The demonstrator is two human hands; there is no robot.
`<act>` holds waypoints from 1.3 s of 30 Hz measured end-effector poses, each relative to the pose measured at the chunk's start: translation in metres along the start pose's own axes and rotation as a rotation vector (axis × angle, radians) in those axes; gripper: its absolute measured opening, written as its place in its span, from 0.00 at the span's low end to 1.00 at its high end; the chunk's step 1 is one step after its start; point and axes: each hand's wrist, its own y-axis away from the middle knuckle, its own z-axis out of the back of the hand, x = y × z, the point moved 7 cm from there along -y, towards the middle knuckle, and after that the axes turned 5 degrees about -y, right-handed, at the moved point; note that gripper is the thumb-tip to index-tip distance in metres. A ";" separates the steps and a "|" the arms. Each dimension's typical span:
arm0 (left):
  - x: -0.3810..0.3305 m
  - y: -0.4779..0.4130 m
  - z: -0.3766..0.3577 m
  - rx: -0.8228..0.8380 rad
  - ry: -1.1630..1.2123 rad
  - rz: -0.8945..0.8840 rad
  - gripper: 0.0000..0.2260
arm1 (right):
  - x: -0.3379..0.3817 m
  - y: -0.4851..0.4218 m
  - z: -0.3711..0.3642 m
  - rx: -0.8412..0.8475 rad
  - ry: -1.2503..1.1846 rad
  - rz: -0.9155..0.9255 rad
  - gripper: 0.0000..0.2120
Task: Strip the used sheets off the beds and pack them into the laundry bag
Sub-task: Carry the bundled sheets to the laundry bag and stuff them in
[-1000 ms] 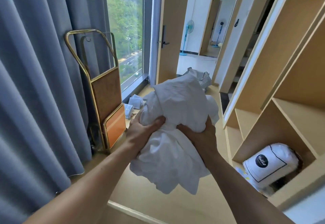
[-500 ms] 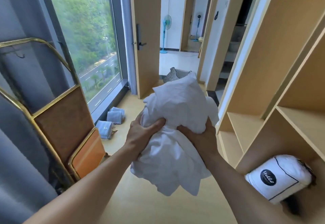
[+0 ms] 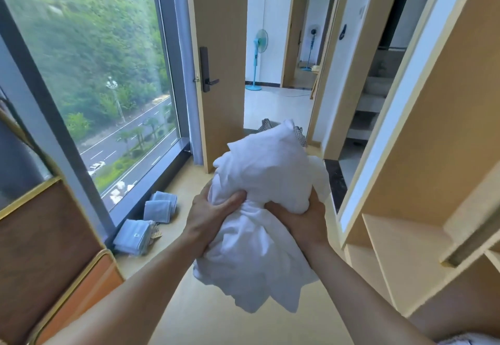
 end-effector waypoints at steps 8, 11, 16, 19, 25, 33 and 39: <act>-0.015 -0.198 -0.049 0.077 0.057 -0.051 0.20 | -0.002 -0.190 -0.039 -0.062 0.017 0.023 0.55; -0.024 -0.266 -0.068 0.135 0.045 -0.066 0.25 | 0.001 -0.250 -0.044 -0.088 -0.012 0.033 0.54; -0.031 -0.369 -0.111 0.174 0.028 -0.054 0.25 | -0.008 -0.350 -0.046 -0.125 -0.031 0.015 0.55; -0.032 -0.432 -0.143 0.177 0.014 -0.064 0.24 | -0.019 -0.418 -0.046 -0.137 -0.043 0.011 0.56; -0.041 -0.556 -0.210 0.152 -0.004 -0.062 0.18 | -0.036 -0.568 -0.041 -0.110 -0.050 0.016 0.55; -0.054 -0.702 -0.264 0.079 0.032 -0.033 0.15 | -0.037 -0.736 -0.057 -0.033 -0.033 0.037 0.55; -0.041 -0.836 -0.296 0.111 0.043 -0.022 0.14 | -0.057 -0.866 -0.090 -0.040 -0.025 0.022 0.55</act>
